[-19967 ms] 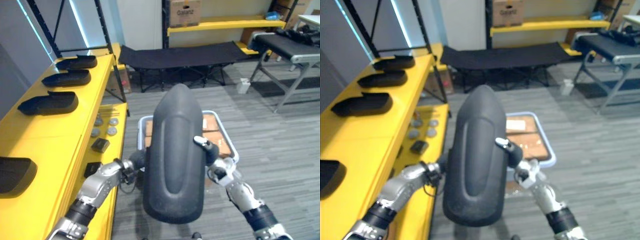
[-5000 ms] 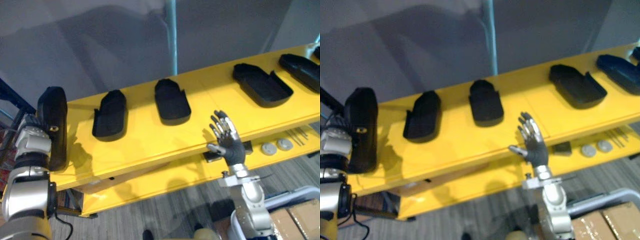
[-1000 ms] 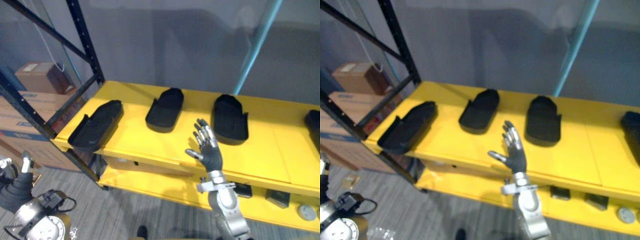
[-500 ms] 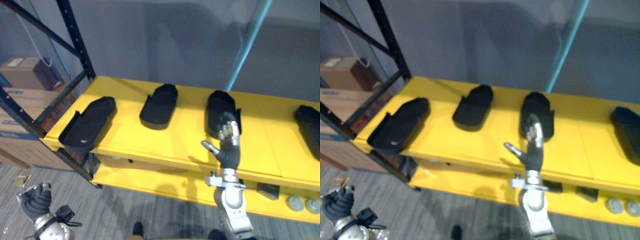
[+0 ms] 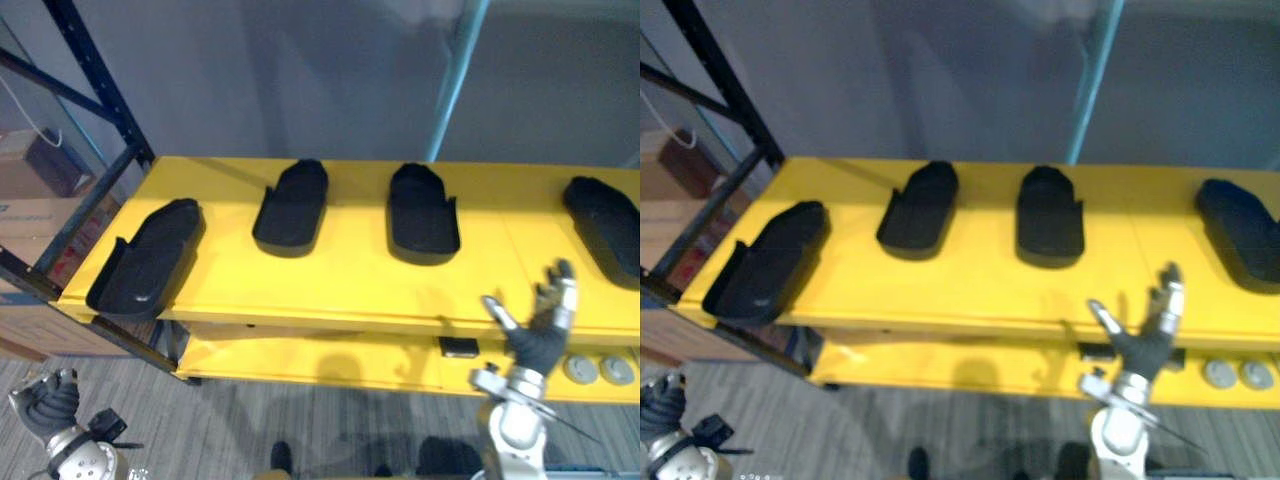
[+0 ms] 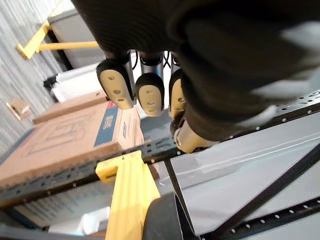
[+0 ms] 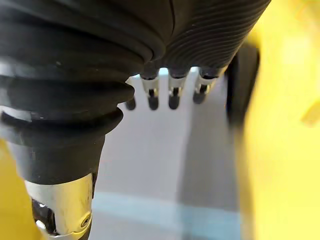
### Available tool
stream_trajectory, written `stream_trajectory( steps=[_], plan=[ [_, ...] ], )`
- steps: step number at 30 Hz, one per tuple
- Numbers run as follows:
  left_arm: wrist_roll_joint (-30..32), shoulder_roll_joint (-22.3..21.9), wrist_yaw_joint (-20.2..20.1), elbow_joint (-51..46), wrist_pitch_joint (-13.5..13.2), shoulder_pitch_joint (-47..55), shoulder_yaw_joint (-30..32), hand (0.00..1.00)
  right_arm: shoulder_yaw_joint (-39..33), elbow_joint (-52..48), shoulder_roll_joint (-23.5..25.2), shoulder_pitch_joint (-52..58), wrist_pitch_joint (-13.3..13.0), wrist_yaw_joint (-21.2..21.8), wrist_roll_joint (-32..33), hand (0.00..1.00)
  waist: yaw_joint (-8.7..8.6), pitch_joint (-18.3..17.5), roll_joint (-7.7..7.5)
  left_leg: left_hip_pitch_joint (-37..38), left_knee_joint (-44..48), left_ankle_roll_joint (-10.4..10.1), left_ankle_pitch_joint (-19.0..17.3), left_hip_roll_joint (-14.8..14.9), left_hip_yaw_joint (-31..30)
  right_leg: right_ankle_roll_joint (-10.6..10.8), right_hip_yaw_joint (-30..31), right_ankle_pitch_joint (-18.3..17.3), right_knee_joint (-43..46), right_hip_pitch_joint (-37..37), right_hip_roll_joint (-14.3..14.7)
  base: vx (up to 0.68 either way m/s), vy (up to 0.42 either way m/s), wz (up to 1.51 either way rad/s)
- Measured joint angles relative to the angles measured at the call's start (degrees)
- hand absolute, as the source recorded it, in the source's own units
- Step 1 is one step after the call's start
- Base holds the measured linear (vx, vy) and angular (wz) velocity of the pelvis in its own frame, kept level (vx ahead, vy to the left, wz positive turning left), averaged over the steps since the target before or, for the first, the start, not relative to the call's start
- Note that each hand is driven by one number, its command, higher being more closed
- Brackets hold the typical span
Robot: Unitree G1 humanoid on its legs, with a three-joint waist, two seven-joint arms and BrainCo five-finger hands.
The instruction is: Walk over and take plastic housings, then place them on the shelf
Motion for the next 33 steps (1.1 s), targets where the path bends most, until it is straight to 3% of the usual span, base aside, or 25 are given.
stream_trajectory(
  steps=[3,7,12,16,19,23,29,33],
  plan=[
    [-0.54,0.14,0.27,0.02,0.02,0.98,1.9,1.0,-9.54,6.29,0.54,1.74,-0.09,-5.99,0.92,0.0,-0.74,-0.25,0.38,0.62,0.03,-0.14,-0.4,0.02,0.57,0.02,0.47,0.12,-0.35,0.43,0.0,0.05,-0.014,-0.12],
    [-2.46,0.19,0.12,-0.35,0.99,1.05,2.82,1.0,-12.52,9.71,1.69,2.99,-0.09,-5.74,3.46,0.0,-2.11,-0.12,0.9,2.4,0.02,-0.28,-0.83,0.1,1.22,-0.01,1.28,0.14,-0.48,2.04,0.01,0.04,-0.003,-0.11],
    [-2.41,0.18,-1.02,-0.8,1.51,1.14,2.81,1.0,-10.47,13.54,3.44,3.43,0.18,-0.89,4.7,0.0,-2.7,-0.08,1.35,2.63,-0.02,-0.08,-1.03,0.15,1.29,0.02,1.23,0.1,-0.52,2.24,0.02,-0.03,0.003,0.0],
    [-2.35,0.23,-2.61,-1.44,3.43,1.16,2.65,1.0,-7.89,16.85,3.52,3.34,0.79,2.03,5.44,0.0,-2.57,-0.18,1.56,2.57,-0.03,0.16,-1.23,0.02,1.27,-0.17,1.21,-0.05,-0.54,2.21,-0.01,-0.02,0.004,0.0],
    [-2.41,3.28,-3.54,-0.43,5.63,0.05,-1.11,1.0,-5.47,22.25,3.17,3.06,2.1,4.12,5.65,0.0,-1.74,-0.14,1.59,2.83,-0.03,0.26,-1.3,-0.09,1.25,-0.16,1.16,-0.7,0.47,2.13,-0.03,0.0,0.0,0.0],
    [-2.49,6.21,-4.36,4.32,7.98,-4.24,-2.33,1.0,-3.65,26.06,2.99,2.1,2.73,5.46,5.65,0.0,-1.59,0.23,1.81,3.02,-0.03,0.13,-1.75,-0.19,1.43,-0.22,1.24,-1.12,0.58,2.06,-0.09,0.01,0.0,0.0],
    [-4.74,7.99,-4.77,9.18,8.59,-6.54,-3.59,1.0,-3.67,28.38,1.98,1.71,2.74,5.59,5.71,0.0,-1.6,0.6,1.83,2.55,-0.01,-0.22,-2.04,-0.12,2.61,0.06,2.25,-1.28,0.84,1.02,-0.07,0.07,-0.003,-0.08],
    [-6.84,10.13,-7.75,12.18,9.21,-9.69,-4.06,1.0,-3.73,30.25,1.01,1.17,2.86,7.82,6.84,0.0,-1.74,1.81,1.87,2.37,0.11,-0.4,-2.17,-0.13,2.98,0.0,2.66,-1.34,0.78,0.69,-0.03,0.07,-0.008,-0.03]
  ],
)
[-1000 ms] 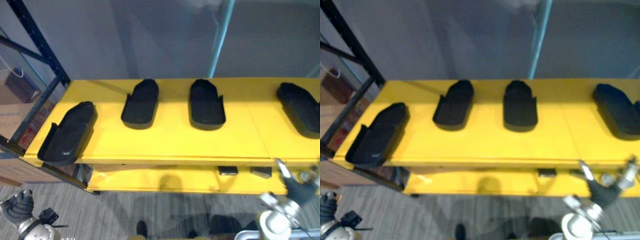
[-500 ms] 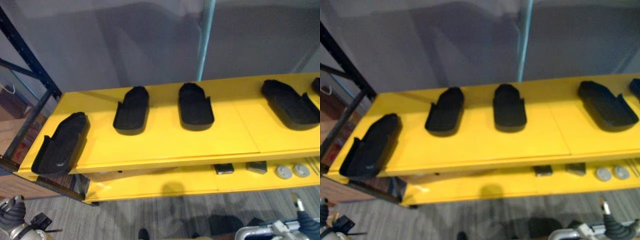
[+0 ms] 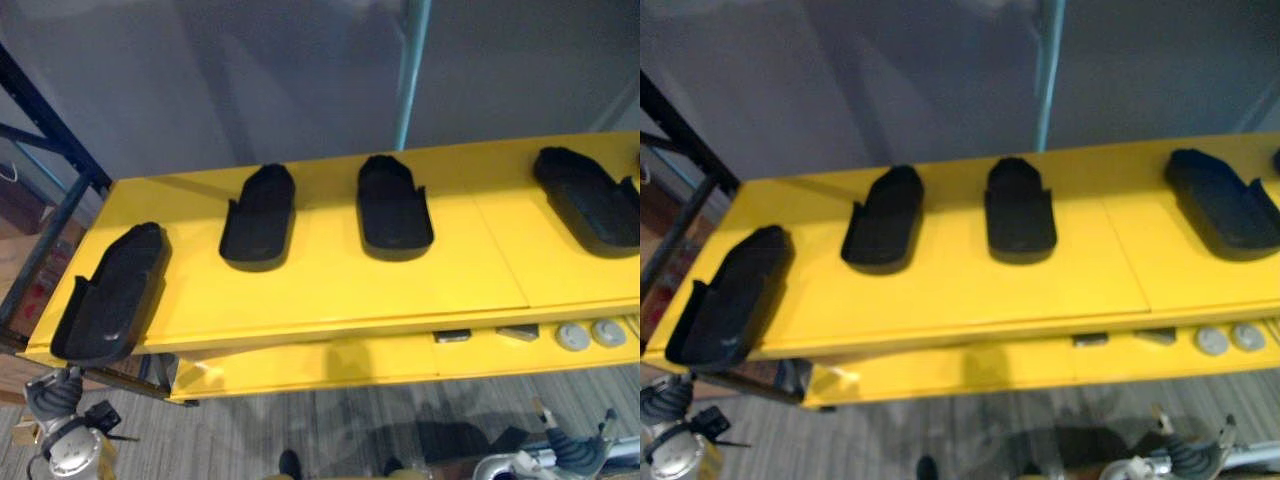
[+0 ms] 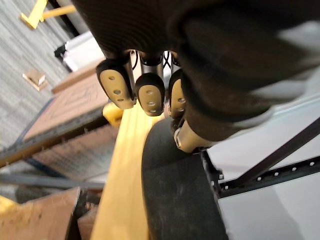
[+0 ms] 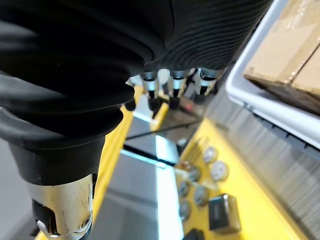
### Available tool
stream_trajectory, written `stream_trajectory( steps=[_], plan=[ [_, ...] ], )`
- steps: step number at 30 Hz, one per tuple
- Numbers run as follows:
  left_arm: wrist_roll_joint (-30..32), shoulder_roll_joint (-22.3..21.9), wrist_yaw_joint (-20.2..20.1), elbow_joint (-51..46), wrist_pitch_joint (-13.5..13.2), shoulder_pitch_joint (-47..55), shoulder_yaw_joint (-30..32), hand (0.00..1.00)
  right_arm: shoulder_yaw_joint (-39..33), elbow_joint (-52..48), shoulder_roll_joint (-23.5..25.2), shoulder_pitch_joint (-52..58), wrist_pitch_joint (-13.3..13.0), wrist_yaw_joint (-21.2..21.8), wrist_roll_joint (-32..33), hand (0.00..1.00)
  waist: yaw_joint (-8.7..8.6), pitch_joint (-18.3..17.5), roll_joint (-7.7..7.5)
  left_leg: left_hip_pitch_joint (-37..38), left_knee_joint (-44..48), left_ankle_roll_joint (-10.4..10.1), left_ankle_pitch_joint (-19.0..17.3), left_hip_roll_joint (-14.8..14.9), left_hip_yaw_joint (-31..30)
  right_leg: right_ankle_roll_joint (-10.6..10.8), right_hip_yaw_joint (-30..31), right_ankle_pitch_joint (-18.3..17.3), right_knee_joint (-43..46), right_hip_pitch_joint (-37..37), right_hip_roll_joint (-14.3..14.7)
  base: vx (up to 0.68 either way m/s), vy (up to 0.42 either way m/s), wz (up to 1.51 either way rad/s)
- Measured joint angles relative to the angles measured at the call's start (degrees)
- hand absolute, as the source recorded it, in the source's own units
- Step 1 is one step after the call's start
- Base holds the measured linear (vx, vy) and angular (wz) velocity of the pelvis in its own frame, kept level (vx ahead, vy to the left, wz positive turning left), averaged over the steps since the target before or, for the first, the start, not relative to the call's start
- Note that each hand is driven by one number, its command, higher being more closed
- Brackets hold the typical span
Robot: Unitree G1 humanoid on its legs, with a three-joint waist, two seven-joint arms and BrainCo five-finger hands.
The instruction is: Walk over and take plastic housings, then place them on the shelf
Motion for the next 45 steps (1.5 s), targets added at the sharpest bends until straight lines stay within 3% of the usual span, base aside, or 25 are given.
stream_trajectory(
  steps=[7,13,16,19,24,32,39,40,43,45],
  plan=[
    [-2.01,3.86,-2.21,4.3,0.42,-2.82,-1.68,1.0,-0.11,3.06,-0.59,-0.04,0.2,1.15,0.07,0.0,-0.91,0.72,0.59,0.09,0.16,0.0,0.0,0.08,0.52,-0.07,0.29,-0.05,0.39,-0.32,0.03,-0.01,0.002,-0.02],
    [-2.13,4.84,-3.76,7.36,0.48,-3.76,-1.71,1.0,-0.38,5.46,-0.61,0.26,1.95,1.37,0.03,0.0,-1.26,1.51,0.61,0.93,-0.09,0.07,-0.02,0.07,1.54,0.0,1.53,-0.53,2.04,-1.15,-0.01,-0.05,0.005,-0.1],
    [-2.11,8.28,-4.05,8.95,0.81,-5.36,-1.7,1.0,-0.45,6.2,-0.72,0.3,2.18,1.9,0.02,0.0,-1.29,1.88,0.5,0.85,-0.1,0.08,-0.03,0.1,1.77,-0.22,1.7,-1.01,2.15,-1.65,0.0,-0.03,-0.006,-0.03],
    [-2.07,12.61,-4.11,10.81,2.83,-8.46,-1.68,1.0,-0.5,6.66,-0.73,0.25,2.18,2.32,0.03,0.0,-1.28,2.72,0.84,0.86,-0.1,0.16,-0.09,0.01,1.99,-0.2,1.88,-1.04,2.09,-1.71,-0.07,0.0,-0.002,-0.01],
    [-2.34,16.67,-4.33,16.51,4.88,-14.17,-1.63,1.0,-0.51,6.68,-0.85,0.29,2.2,2.39,-0.19,0.0,-1.36,3.93,1.61,0.77,0.18,0.15,-0.29,-0.04,3.23,0.27,3.38,-0.59,2.48,-2.42,-0.01,0.06,-0.006,-0.13],
    [-4.23,24.46,-5.53,21.05,6.77,-23.5,-1.69,1.0,-0.38,7.49,-0.98,0.12,2.21,2.44,-0.2,0.0,-2.22,5.52,1.45,-0.02,0.23,0.15,-0.28,-0.04,4.14,0.26,4.16,-0.58,2.85,-3.79,0.04,0.02,0.001,-0.04],
    [-4.41,24.84,-4.95,22.54,6.55,-27.4,-2.36,1.0,-0.14,9.07,-0.71,0.11,2.2,2.39,-0.19,0.0,-3.04,6.11,0.9,-0.1,0.23,0.19,-0.26,-0.08,4.54,0.26,4.89,-0.57,3.97,-4.9,0.03,-0.03,0.005,-0.06],
    [-4.44,24.84,-3.91,22.15,6.08,-27.44,-2.48,0.0,0.01,9.07,-0.57,0.1,2.2,2.39,-0.2,0.0,-3.04,6.11,0.9,-0.09,0.23,0.19,-0.25,-0.1,4.52,0.26,4.89,-0.57,4.0,-4.92,0.01,0.0,0.0,0.0],
    [-4.56,25.06,-1.65,18.49,2.26,-27.41,-3.93,0.0,0.97,9.08,-0.05,0.14,2.21,2.38,-0.26,0.0,-2.71,6.11,0.9,-0.08,0.22,0.25,-0.21,-0.11,4.32,0.26,4.75,-0.57,4.02,-4.75,0.02,-0.01,0.0,0.04],
    [-4.66,25.09,-1.63,10.3,-1.0,-27.39,-3.94,0.0,1.33,9.02,0.58,0.14,2.21,2.37,-1.29,0.0,-2.2,6.06,0.82,0.04,0.22,0.27,-0.2,-0.17,3.99,0.26,4.57,-0.58,3.92,-4.38,-0.02,0.01,0.0,0.06]
  ],
)
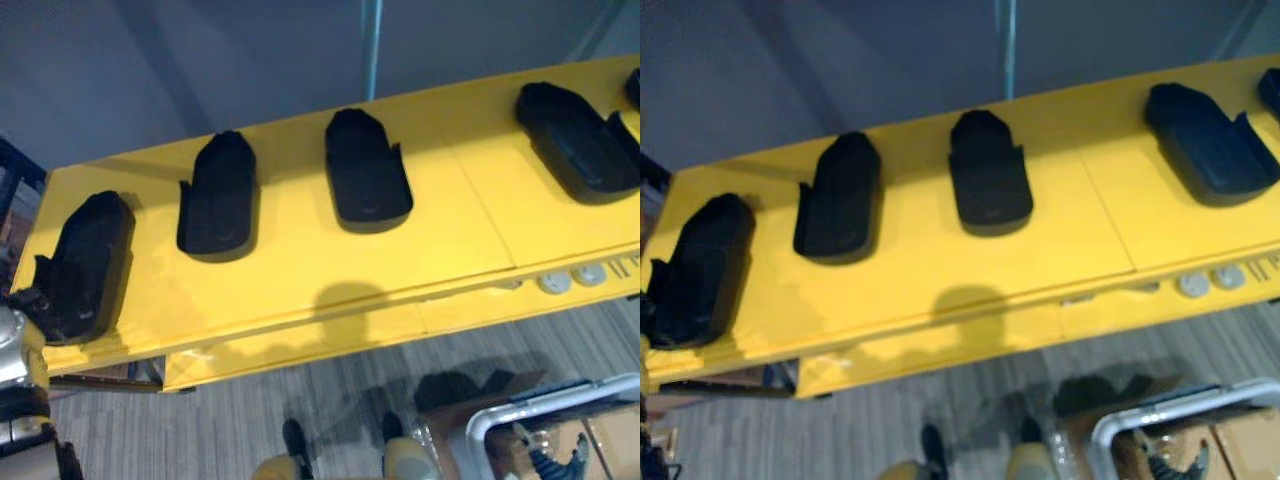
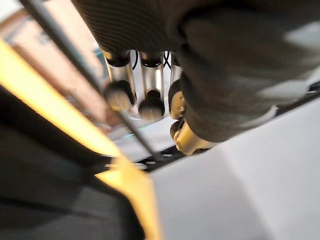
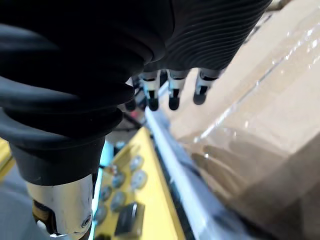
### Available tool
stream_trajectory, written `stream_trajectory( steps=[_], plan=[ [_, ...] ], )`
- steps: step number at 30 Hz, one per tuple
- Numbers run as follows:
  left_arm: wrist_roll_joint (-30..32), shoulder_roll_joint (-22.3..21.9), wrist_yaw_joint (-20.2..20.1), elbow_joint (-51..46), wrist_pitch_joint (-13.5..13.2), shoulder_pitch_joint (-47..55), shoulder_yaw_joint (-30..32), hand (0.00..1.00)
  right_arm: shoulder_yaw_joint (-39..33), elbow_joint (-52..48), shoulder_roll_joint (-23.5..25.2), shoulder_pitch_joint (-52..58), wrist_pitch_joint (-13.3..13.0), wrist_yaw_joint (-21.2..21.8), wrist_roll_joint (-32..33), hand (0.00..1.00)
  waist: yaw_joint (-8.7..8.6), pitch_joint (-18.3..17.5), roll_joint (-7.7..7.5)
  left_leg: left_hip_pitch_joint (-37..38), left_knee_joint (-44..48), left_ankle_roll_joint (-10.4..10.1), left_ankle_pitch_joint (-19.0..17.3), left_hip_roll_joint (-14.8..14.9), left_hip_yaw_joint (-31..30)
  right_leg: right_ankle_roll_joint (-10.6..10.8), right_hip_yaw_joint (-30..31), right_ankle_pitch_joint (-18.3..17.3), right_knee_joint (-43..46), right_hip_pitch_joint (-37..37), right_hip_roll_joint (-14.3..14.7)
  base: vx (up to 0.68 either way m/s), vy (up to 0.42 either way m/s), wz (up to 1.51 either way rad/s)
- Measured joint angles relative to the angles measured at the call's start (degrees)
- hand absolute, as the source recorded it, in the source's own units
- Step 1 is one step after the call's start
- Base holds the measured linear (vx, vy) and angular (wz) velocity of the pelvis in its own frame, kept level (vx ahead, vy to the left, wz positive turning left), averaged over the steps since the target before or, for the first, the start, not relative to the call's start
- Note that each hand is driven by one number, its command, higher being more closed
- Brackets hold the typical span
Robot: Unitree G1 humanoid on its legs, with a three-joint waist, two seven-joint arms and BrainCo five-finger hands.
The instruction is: Walk over and take plastic housings, then place them on the shelf
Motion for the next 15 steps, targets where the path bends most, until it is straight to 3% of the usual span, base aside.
stream_trajectory(
  steps=[3,8,13,15],
  plan=[
    [0.11,-0.01,-0.05,-13.28,-3.7,1.77,0.08,0.0,0.03,-0.05,0.32,0.01,0.08,0.0,-0.06,0.0,0.22,-0.03,-0.02,0.17,-0.01,-0.01,-0.01,-0.06,-0.41,0.06,-0.18,0.05,-0.59,0.69,-0.01,0.02,0.0,0.04],
    [0.27,-2.07,-0.1,-23.93,-7.18,6.77,1.02,0.0,-0.44,-0.04,0.23,0.18,0.71,-0.01,-0.16,0.0,-0.41,-0.78,0.28,1.87,-0.03,-0.2,-0.21,0.03,-1.38,0.07,-1.52,0.12,-2.44,3.97,0.01,0.04,-0.017,0.12],
    [1.02,-7.47,-0.44,-30.39,-7.82,14.23,2.99,0.0,-0.55,0.15,0.52,1.05,2.56,-0.1,-0.35,0.0,0.19,-3.37,0.19,1.96,-0.04,-0.23,-0.29,-0.1,-2.8,0.08,-3.11,0.38,-3.78,5.6,-0.14,0.02,-0.01,0.12],
    [3.15,-8.99,-0.3,-30.43,-7.83,16.54,3.02,0.0,-0.4,0.49,0.8,1.21,2.86,-0.11,-0.42,0.0,1.23,-4.3,-0.22,2.44,-0.05,-0.23,-0.29,-0.04,-2.84,0.04,-3.39,0.4,-3.9,6.17,-0.11,-0.01,-0.01,0.12]
  ],
)
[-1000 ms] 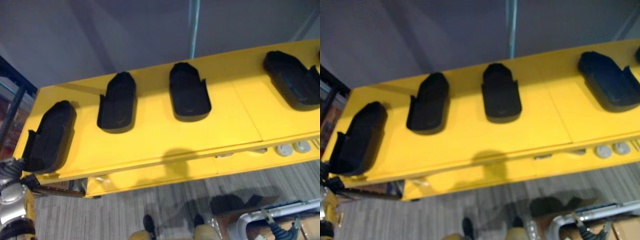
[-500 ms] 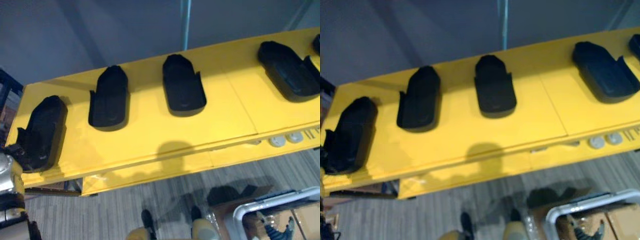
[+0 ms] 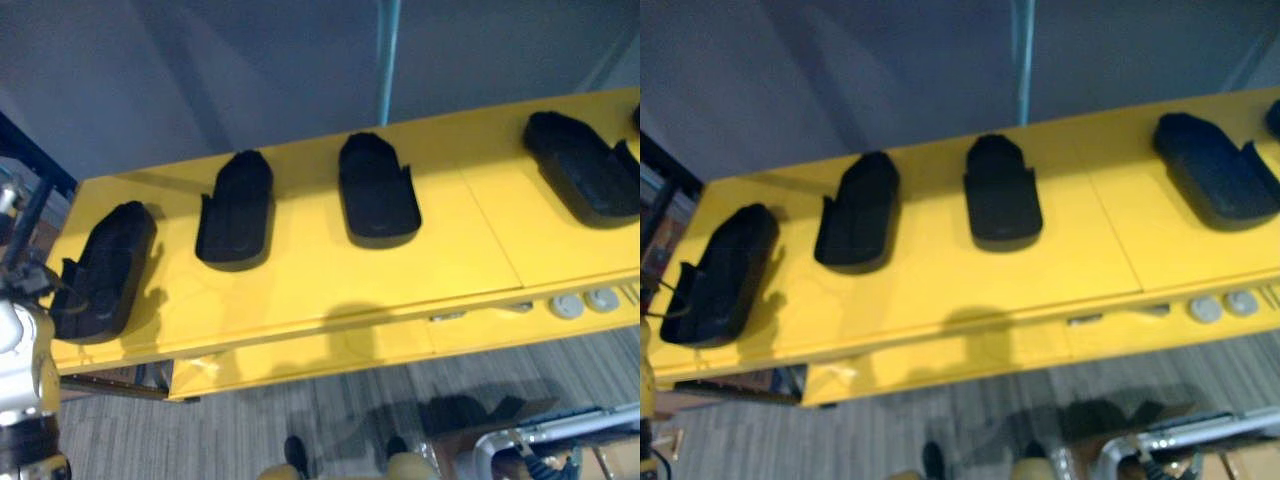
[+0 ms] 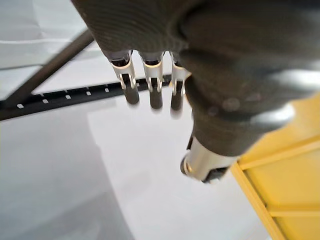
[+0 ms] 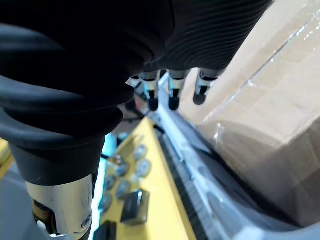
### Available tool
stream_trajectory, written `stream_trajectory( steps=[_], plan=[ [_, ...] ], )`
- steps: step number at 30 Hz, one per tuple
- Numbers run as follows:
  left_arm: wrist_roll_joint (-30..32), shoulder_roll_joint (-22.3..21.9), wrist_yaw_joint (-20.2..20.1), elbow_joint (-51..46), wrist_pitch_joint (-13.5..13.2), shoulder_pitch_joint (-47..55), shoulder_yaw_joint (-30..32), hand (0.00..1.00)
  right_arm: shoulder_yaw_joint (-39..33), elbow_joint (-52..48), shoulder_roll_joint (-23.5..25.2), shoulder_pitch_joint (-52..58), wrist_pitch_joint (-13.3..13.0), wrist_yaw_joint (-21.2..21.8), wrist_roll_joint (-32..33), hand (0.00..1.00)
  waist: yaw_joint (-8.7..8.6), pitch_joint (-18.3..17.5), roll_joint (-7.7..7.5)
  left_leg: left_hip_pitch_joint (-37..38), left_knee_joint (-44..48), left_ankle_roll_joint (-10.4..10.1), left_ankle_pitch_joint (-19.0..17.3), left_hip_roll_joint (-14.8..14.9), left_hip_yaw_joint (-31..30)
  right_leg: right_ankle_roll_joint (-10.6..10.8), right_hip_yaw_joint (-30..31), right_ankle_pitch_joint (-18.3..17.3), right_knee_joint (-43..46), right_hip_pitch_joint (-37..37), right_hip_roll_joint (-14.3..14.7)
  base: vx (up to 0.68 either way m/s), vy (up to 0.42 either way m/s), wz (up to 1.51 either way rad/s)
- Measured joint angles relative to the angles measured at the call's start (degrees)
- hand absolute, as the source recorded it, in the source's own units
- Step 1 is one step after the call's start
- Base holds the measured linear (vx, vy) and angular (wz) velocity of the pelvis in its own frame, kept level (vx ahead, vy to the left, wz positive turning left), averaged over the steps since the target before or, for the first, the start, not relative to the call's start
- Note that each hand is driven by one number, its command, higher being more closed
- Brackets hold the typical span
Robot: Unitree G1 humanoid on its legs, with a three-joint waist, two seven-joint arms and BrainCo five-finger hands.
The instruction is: Walk over and take plastic housings, then place them on the shelf
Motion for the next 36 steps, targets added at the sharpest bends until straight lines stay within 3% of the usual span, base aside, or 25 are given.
stream_trajectory(
  steps=[3,4,11,17,25,31,36],
  plan=[
    [0.38,-2.93,-0.04,-0.54,-0.16,4.08,0.11,0.0,0.2,1.42,0.01,-0.1,0.07,-0.03,0.0,0.0,1.31,-1.48,-0.55,0.49,-0.27,0.01,0.01,-0.15,-0.41,-0.01,-0.87,0.0,-0.24,0.78,-0.24,-0.05,0.0,0.09],
    [0.39,-4.73,-0.02,-1.6,-0.44,6.13,0.57,1.0,0.26,2.01,0.03,-0.15,0.07,-0.05,0.01,0.0,1.48,-1.97,-0.75,0.49,-0.29,0.03,0.02,-0.27,-0.62,0.0,-1.1,-0.01,-0.26,0.87,-0.37,-0.05,0.009,0.08],
    [0.41,-13.4,-2.59,-4.17,-1.19,13.51,1.46,1.0,0.43,2.64,0.49,-0.13,0.66,-0.19,0.4,0.0,2.83,-3.48,-1.65,0.45,-0.33,0.56,0.39,-1.12,-2.15,-0.02,-2.85,-0.11,-1.37,2.03,-1.24,-0.05,0.017,0.12],
    [2.05,-13.62,-3.48,-3.99,0.2,14.99,1.39,1.0,1.59,4.33,0.49,-0.49,1.1,-0.19,0.4,0.0,2.94,-4.12,-3.15,0.23,-0.34,0.67,0.33,-1.61,-3.26,0.1,-4.13,-0.18,-2.1,2.91,-1.65,0.0,0.0,0.1],
    [2.04,-13.62,-3.18,-0.31,4.46,14.65,0.91,1.0,1.58,4.66,0.45,-0.77,1.09,-0.17,0.43,0.0,2.66,-4.05,-3.66,-0.47,-0.33,0.8,-0.04,-2.0,-3.19,0.76,-4.19,0.31,-2.66,2.8,-1.88,0.05,0.004,0.01],
    [1.42,-13.53,-2.44,5.89,5.86,12.01,-1.08,1.0,1.58,4.71,0.39,-0.95,1.08,-0.15,0.42,0.0,2.58,-3.48,-4.0,-0.45,-0.32,0.75,-0.12,-1.85,-2.93,0.7,-4.05,0.29,-2.87,2.83,-1.74,0.01,-0.002,0.0],
    [-0.77,-12.01,-3.81,11.61,8.03,10.13,-1.25,1.0,1.58,5.39,0.29,-1.17,1.08,-0.15,0.42,0.0,1.35,-3.15,-4.13,-0.19,-0.32,0.81,-0.27,-1.74,-2.16,0.63,-3.52,0.34,-2.86,2.67,-1.72,-0.01,0.005,-0.06]
  ],
)
